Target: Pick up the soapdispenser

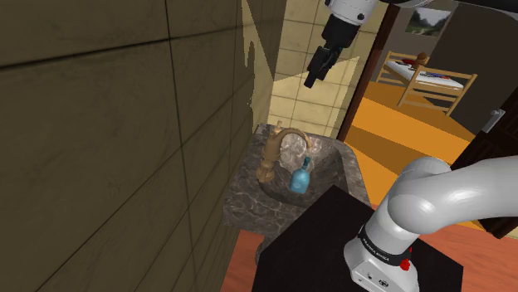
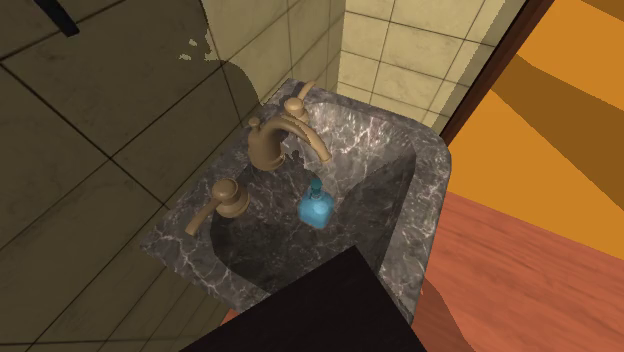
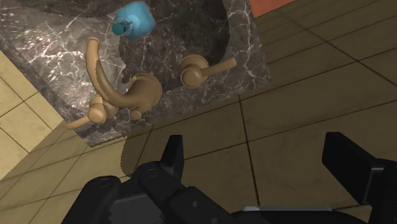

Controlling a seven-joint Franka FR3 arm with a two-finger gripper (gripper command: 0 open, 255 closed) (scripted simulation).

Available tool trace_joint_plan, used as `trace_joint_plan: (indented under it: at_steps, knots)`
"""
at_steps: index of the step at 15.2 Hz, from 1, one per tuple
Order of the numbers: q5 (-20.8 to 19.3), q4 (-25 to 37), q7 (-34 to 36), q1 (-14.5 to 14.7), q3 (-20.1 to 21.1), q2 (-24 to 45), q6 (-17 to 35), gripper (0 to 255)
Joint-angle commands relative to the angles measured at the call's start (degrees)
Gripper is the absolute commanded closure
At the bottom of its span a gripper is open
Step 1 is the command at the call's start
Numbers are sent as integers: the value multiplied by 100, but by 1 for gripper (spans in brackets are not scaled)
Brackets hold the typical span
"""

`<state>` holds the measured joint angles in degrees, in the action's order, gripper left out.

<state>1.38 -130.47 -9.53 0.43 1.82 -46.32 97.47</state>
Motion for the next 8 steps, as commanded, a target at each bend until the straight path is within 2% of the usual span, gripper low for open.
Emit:
trace_joint_plan:
  at_steps: [1,8]
  knots:
    - [0,0,0,0,0,0,0,0]
    - [-276,-1343,-539,-137,-444,-227,1164,0]
